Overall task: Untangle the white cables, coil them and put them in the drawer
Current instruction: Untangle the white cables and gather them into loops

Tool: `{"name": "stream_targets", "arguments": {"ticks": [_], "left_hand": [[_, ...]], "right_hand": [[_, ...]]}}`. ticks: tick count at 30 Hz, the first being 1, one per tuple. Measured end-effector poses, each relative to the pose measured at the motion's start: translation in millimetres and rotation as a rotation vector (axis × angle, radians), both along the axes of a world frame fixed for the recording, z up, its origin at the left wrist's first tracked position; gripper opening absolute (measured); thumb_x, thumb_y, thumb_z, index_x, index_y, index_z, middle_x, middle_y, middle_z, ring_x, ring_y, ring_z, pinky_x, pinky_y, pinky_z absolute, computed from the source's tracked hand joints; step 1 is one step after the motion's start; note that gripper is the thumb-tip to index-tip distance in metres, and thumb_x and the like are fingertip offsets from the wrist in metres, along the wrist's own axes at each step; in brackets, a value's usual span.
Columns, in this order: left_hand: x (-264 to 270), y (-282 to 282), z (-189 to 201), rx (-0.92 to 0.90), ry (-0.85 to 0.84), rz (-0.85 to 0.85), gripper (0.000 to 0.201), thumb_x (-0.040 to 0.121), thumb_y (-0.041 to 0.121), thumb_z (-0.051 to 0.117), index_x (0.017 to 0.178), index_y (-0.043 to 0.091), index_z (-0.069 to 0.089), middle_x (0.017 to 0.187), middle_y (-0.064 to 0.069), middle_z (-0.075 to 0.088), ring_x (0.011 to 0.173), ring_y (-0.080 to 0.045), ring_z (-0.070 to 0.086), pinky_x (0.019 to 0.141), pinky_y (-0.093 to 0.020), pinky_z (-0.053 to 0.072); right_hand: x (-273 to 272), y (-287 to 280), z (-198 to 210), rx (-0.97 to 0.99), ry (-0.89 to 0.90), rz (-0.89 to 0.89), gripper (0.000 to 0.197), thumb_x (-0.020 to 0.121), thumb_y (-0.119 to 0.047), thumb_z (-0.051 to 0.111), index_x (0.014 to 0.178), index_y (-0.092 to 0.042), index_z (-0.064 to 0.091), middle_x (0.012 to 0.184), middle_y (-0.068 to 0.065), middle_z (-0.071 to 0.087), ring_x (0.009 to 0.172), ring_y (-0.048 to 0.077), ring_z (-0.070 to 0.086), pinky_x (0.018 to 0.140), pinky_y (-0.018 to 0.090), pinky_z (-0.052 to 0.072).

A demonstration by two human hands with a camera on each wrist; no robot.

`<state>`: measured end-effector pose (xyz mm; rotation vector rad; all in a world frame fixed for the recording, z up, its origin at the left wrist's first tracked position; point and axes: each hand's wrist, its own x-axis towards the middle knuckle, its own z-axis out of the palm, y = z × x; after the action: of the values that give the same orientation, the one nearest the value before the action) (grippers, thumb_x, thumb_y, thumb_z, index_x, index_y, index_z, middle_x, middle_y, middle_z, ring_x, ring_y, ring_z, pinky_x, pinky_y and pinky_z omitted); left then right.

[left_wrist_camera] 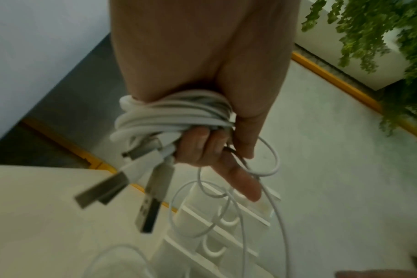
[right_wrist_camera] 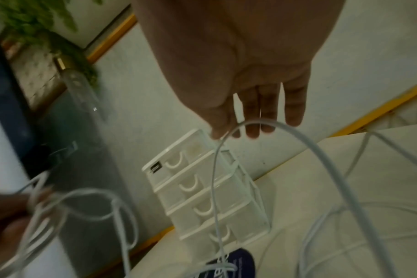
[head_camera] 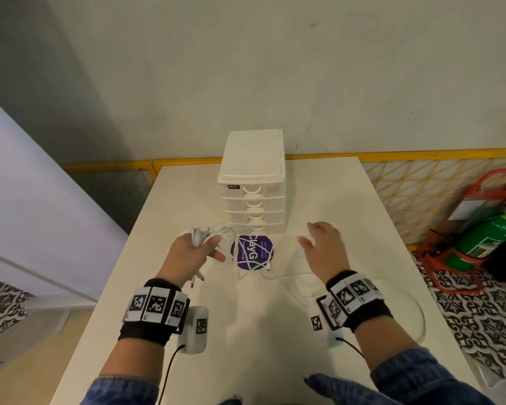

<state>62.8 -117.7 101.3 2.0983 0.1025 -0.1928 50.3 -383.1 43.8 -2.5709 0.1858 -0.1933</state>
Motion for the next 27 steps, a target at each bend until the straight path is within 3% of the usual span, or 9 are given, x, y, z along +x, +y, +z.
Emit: {"name": "stream_targets", "arguments": {"ticks": [3, 6, 10, 12, 14, 18, 22, 25, 27], "left_hand": [[-3, -19, 2, -0.053, 0.015, -0.022, 0.027, 0.093, 0.031, 0.059, 0.082, 0.006, 0.063, 0.062, -0.01, 0.069, 0.036, -0.004, 0.042, 0.034, -0.019, 0.038], [-5, -28, 3, -0.099, 0.007, -0.045, 0.035, 0.092, 0.03, 0.06, 0.068, 0.004, 0.061, 0.051, -0.011, 0.059, 0.037, -0.011, 0.04, 0.035, -0.019, 0.035], [-3, -21, 5, -0.089, -0.007, -0.044, 0.045, 0.089, 0.035, 0.063, 0.069, -0.005, 0.062, 0.045, -0.007, 0.049, 0.037, -0.016, 0.04, 0.037, -0.018, 0.035], [1, -8, 4, -0.097, -0.032, 0.005, 0.046, 0.088, 0.034, 0.065, 0.072, -0.009, 0.061, 0.044, -0.005, 0.045, 0.038, -0.014, 0.039, 0.04, -0.019, 0.036], [4, 3, 3, -0.142, -0.041, 0.059, 0.042, 0.087, 0.028, 0.067, 0.079, -0.012, 0.061, 0.045, -0.004, 0.043, 0.039, -0.013, 0.037, 0.045, -0.023, 0.035], [1, 0, 6, -0.173, -0.003, 0.016, 0.028, 0.09, 0.025, 0.063, 0.073, 0.003, 0.065, 0.04, 0.0, 0.041, 0.037, -0.012, 0.034, 0.05, -0.028, 0.032], [-4, -25, 8, -0.211, 0.084, -0.092, 0.032, 0.093, 0.024, 0.056, 0.075, -0.001, 0.064, 0.035, 0.0, 0.036, 0.034, -0.013, 0.03, 0.044, -0.025, 0.027], [-10, -40, 10, -0.255, 0.109, -0.14, 0.033, 0.094, 0.021, 0.055, 0.069, 0.0, 0.059, 0.035, -0.002, 0.033, 0.032, -0.014, 0.026, 0.039, -0.023, 0.022], [-11, -42, 10, -0.277, 0.104, -0.144, 0.04, 0.095, 0.022, 0.054, 0.059, 0.005, 0.051, 0.036, -0.003, 0.032, 0.034, -0.015, 0.026, 0.039, -0.023, 0.022]], "right_hand": [[-8, 31, 17, 0.274, -0.056, 0.276, 0.055, 0.081, -0.056, 0.055, 0.12, -0.018, 0.061, 0.119, 0.002, 0.057, 0.111, 0.016, 0.051, 0.098, 0.028, 0.039], [-15, 64, 23, 0.455, 0.124, 0.483, 0.03, 0.082, -0.04, 0.065, 0.102, -0.017, 0.07, 0.1, 0.0, 0.067, 0.091, 0.01, 0.059, 0.083, 0.021, 0.043], [-10, 60, 18, 0.563, 0.087, 0.385, 0.017, 0.091, -0.025, 0.059, 0.08, -0.02, 0.07, 0.068, -0.009, 0.064, 0.062, -0.002, 0.056, 0.068, 0.017, 0.045], [-5, 43, 20, 0.475, 0.024, 0.291, 0.016, 0.09, -0.024, 0.059, 0.085, -0.017, 0.072, 0.062, -0.016, 0.058, 0.056, -0.006, 0.054, 0.064, 0.014, 0.042], [0, 25, 20, 0.345, -0.048, 0.21, 0.016, 0.09, -0.025, 0.058, 0.091, -0.016, 0.072, 0.066, -0.018, 0.058, 0.061, -0.003, 0.055, 0.065, 0.017, 0.042], [2, 9, 14, 0.294, -0.122, 0.08, 0.015, 0.09, -0.018, 0.057, 0.098, -0.022, 0.07, 0.081, -0.005, 0.067, 0.08, 0.017, 0.063, 0.076, 0.032, 0.05], [1, 28, 24, 0.197, -0.32, 0.259, 0.032, 0.089, -0.007, 0.048, 0.107, -0.023, 0.069, 0.096, 0.002, 0.062, 0.093, 0.019, 0.054, 0.082, 0.03, 0.044], [-9, 50, 34, 0.219, -0.42, 0.347, 0.035, 0.087, -0.025, 0.042, 0.111, -0.019, 0.067, 0.11, 0.003, 0.058, 0.108, 0.016, 0.049, 0.094, 0.029, 0.034], [-14, 61, 34, 0.156, -0.431, 0.373, 0.036, 0.087, -0.046, 0.048, 0.103, -0.021, 0.069, 0.105, -0.003, 0.06, 0.103, 0.012, 0.05, 0.094, 0.028, 0.032]]}}
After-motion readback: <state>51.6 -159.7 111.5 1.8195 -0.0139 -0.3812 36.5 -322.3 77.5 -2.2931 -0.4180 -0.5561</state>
